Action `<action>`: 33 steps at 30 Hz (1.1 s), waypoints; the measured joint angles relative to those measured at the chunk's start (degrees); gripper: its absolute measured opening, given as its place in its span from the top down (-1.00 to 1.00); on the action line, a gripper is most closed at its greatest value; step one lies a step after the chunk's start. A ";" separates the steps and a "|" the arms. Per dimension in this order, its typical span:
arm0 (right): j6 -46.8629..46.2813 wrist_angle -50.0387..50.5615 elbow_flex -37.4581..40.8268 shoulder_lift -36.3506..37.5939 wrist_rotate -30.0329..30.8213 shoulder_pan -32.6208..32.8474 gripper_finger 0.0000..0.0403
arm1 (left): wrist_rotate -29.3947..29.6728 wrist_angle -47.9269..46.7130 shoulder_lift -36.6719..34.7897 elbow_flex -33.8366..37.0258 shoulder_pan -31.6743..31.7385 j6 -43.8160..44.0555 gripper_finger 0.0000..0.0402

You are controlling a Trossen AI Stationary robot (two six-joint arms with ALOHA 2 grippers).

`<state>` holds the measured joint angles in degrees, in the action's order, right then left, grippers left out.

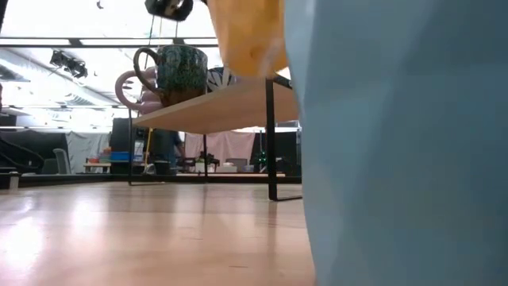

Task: Place coffee mugs
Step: Put the yellow mug on the shelf

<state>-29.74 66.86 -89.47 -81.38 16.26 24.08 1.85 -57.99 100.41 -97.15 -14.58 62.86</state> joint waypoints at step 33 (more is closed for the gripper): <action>0.82 -2.11 -0.02 0.04 -0.65 -4.53 -0.53 | 9.16 -12.42 -3.44 -10.96 16.08 -80.20 0.88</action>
<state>-28.93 64.74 -89.49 -81.34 15.61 19.54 11.01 -70.41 96.98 -108.12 1.50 -17.34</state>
